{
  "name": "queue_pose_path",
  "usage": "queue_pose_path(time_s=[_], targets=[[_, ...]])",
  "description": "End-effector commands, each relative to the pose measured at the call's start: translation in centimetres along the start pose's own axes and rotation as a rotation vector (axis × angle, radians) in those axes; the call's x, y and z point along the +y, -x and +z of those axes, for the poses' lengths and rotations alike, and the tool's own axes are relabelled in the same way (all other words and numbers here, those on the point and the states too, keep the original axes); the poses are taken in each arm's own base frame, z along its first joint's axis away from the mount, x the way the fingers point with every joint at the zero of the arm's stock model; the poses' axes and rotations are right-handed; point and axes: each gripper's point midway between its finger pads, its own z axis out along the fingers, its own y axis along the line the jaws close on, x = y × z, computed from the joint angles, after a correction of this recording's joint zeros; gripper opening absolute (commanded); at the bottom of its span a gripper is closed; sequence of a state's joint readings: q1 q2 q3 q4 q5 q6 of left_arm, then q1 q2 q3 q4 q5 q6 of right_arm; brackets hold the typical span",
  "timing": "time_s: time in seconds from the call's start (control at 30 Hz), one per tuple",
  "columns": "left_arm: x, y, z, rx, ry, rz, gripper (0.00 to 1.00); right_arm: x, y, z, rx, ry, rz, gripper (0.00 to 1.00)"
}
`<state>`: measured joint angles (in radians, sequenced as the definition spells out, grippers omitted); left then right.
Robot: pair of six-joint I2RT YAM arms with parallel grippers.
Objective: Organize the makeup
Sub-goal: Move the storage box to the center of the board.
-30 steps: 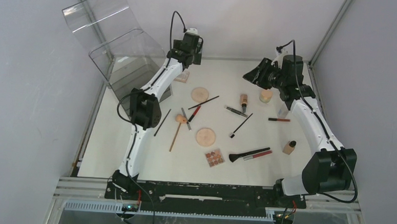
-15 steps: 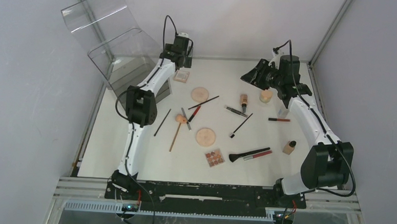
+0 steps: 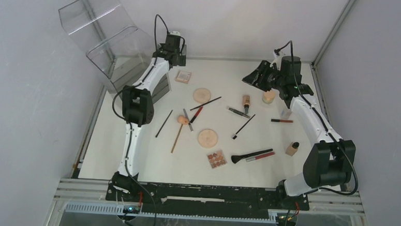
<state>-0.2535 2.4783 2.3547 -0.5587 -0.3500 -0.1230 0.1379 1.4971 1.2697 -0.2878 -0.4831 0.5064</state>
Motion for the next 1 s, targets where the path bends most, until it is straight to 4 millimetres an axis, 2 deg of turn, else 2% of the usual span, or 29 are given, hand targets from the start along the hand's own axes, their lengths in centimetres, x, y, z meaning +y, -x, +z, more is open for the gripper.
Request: queue_pose_path(time_s=[0.0, 0.1, 0.23, 0.4, 0.7, 0.97], targets=[[-1.8, 3.1, -1.2, -0.067, -0.118, -0.077, 0.92, 1.5, 1.4, 0.0, -0.032, 0.045, -0.036, 0.51], [-3.5, 3.5, -1.8, -0.085, -0.138, -0.087, 0.93, 1.5, 1.4, 0.2, -0.027, 0.048, -0.033, 0.51], [-4.9, 3.1, -1.6, -0.08, -0.142, -0.162, 0.94, 1.6, 1.1, 0.4, -0.014, 0.054, -0.033, 0.51], [-5.0, 1.8, -0.8, -0.044, -0.088, -0.232, 0.95, 1.5, 0.8, 0.8, 0.002, 0.06, -0.029, 0.52], [-5.4, 1.8, -0.4, -0.046, -0.091, -0.268, 0.98, 1.7, 0.7, 0.9, 0.014, 0.073, -0.031, 0.52], [-6.0, 0.9, 0.4, -0.003, -0.147, -0.342, 0.97, 1.8, 0.4, 1.2, 0.029, 0.085, -0.022, 0.53]])
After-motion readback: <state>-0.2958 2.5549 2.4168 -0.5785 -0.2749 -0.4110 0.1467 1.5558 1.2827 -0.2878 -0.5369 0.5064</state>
